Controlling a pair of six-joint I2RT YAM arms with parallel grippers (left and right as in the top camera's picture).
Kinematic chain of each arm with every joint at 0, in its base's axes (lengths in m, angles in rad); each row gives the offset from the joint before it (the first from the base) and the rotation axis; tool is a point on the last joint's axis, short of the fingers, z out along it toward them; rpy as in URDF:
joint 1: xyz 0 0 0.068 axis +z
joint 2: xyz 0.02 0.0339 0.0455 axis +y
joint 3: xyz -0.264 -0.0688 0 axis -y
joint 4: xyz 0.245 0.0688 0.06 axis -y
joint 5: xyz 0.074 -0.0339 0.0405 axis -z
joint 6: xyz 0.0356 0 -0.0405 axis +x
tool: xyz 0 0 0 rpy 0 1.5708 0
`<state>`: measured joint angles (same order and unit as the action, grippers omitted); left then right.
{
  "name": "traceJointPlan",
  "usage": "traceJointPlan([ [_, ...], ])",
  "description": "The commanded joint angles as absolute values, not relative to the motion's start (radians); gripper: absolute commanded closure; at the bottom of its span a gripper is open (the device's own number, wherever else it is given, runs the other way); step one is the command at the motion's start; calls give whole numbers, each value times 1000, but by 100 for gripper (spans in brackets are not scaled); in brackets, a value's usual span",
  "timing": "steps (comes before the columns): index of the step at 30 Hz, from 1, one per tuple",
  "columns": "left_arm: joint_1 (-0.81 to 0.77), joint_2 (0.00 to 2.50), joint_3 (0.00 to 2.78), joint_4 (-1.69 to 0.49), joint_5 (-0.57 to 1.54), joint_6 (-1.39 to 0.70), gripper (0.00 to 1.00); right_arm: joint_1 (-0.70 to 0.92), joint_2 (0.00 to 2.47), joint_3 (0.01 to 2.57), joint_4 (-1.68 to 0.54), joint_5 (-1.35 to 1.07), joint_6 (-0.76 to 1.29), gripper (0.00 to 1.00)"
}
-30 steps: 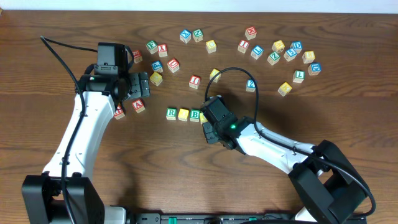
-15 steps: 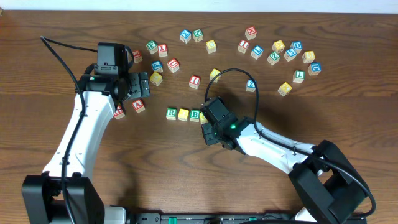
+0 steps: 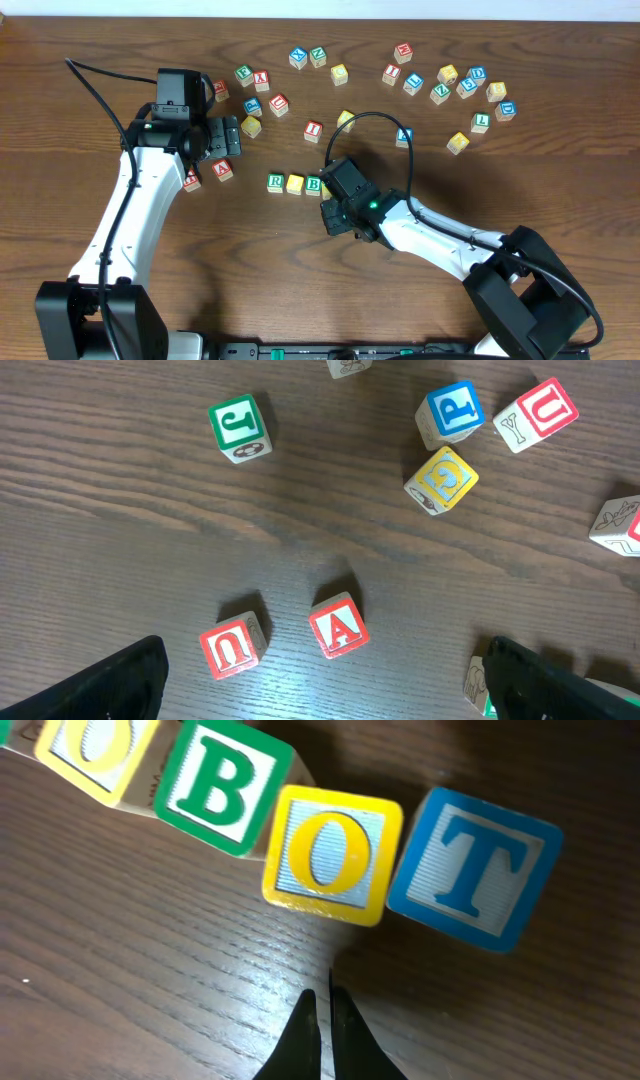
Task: Spell out ROBOT
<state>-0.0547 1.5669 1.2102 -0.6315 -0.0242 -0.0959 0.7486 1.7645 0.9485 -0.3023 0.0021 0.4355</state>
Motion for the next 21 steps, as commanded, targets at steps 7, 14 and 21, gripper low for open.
traceJointPlan([
  [7, -51, 1565, 1201, -635, -18, -82, 1, 755, 1769, 959, -276, -6, 389, 99],
  [14, -51, 1565, 1201, -635, -18, -82, 1, 754, 1786, 959, -257, -3, 376, 99],
  [21, -51, 1565, 1201, -635, -18, -82, 1, 755, 1786, 959, -248, 10, 364, 99],
])
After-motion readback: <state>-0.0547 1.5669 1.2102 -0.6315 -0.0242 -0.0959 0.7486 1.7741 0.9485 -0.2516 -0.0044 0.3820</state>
